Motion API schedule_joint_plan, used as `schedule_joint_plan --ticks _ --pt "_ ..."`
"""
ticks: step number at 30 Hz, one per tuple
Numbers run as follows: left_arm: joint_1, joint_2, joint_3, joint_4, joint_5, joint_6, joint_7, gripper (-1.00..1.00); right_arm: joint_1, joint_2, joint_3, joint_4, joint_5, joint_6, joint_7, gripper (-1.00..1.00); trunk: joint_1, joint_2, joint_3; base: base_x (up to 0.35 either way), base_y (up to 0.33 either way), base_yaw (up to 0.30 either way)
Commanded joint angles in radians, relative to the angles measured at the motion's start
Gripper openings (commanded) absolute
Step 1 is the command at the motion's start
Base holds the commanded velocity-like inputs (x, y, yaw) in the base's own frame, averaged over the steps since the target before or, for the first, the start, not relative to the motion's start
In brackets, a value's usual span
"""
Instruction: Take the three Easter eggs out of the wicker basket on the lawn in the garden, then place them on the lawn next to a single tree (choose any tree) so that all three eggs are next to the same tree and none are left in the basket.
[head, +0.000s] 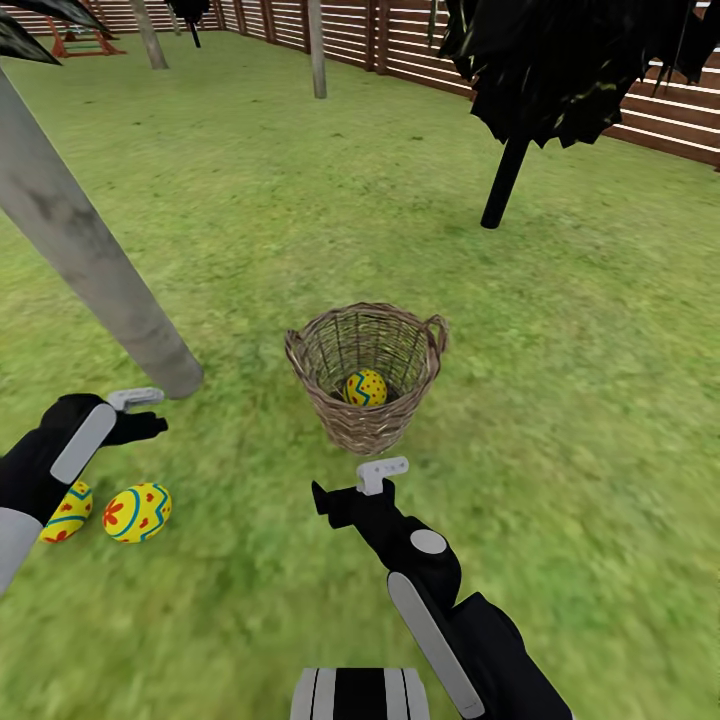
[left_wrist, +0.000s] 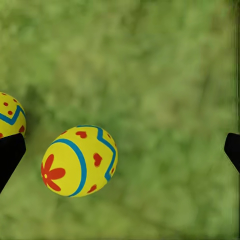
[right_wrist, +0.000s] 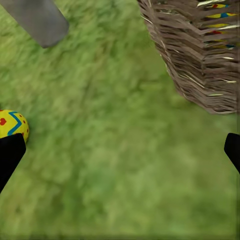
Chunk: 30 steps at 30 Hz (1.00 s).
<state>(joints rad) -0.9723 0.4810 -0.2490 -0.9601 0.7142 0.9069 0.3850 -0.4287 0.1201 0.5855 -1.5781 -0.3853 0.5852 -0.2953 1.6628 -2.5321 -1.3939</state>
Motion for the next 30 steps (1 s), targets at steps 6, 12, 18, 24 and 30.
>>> schedule_joint_plan --ticks 6,12,18,24,30 --pt "0.03 0.001 -0.004 -0.067 0.011 0.007 0.008 1.0 -0.001 0.0 0.002 -0.001 -0.01 0.002 -0.01 1.0 0.0 0.0 -0.001 0.0 -0.014 0.0" --pt "0.042 0.001 -0.004 -0.102 0.012 0.009 0.007 1.0 -0.001 0.0 0.0 -0.001 -0.011 0.004 -0.01 1.0 0.0 0.0 -0.001 0.0 -0.002 0.0" --pt "0.043 0.001 -0.004 -0.109 0.013 0.009 0.009 1.0 -0.001 0.001 0.002 -0.001 -0.011 0.004 -0.01 1.0 0.0 0.0 -0.001 0.0 -0.036 0.0" --pt "0.044 0.001 -0.004 -0.113 0.012 0.009 0.009 1.0 -0.001 0.001 0.004 0.0 -0.01 0.004 -0.01 1.0 0.0 0.0 -0.001 0.0 -0.158 0.0" --pt "0.046 0.001 -0.004 -0.133 0.012 0.009 0.01 1.0 -0.001 0.001 0.005 0.0 -0.012 0.004 -0.009 1.0 0.0 0.0 -0.001 0.0 -0.064 0.0"
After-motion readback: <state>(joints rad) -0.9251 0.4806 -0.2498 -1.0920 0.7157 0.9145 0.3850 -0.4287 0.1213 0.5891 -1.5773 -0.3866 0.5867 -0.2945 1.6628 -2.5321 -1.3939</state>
